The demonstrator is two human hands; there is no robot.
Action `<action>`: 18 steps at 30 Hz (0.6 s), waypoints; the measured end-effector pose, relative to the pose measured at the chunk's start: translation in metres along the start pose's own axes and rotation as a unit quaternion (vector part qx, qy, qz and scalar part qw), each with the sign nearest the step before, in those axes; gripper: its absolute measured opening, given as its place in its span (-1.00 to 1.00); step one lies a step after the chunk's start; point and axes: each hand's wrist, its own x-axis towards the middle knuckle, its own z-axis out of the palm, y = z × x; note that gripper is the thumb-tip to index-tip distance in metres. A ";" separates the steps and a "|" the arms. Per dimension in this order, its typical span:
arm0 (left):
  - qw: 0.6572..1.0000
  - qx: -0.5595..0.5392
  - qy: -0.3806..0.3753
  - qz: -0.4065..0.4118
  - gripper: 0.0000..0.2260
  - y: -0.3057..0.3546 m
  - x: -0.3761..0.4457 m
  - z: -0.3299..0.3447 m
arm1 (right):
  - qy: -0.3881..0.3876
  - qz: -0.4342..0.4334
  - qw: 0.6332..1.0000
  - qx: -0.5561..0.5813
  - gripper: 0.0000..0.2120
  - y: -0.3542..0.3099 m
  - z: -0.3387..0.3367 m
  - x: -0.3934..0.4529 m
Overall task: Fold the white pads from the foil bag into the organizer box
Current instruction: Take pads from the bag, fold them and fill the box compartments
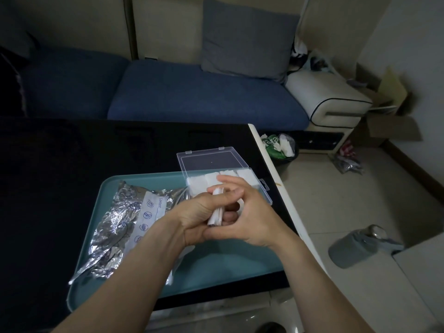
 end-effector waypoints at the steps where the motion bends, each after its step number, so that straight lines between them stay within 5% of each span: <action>1: 1.000 0.004 0.009 -0.002 -0.44 0.000 0.000 0.000 | 0.000 0.002 1.000 0.013 -0.29 0.000 0.000 -0.001; 4: 1.000 -0.010 0.025 -0.007 -0.33 0.001 0.000 0.000 | 0.023 0.000 1.000 0.010 -0.41 0.000 -0.001 -0.001; 9: 0.999 0.014 0.039 -0.003 -0.55 0.002 -0.001 0.000 | 0.058 0.004 0.998 0.006 -0.55 0.005 -0.007 0.001; 14: 0.998 0.037 0.044 -0.001 -0.40 0.000 0.005 0.000 | 0.028 0.000 0.998 -0.054 -0.23 0.008 -0.007 -0.002; 18: 0.997 0.064 0.030 -0.008 -0.30 -0.005 0.008 0.006 | 0.030 -0.023 0.997 -0.073 -0.25 0.012 -0.002 -0.002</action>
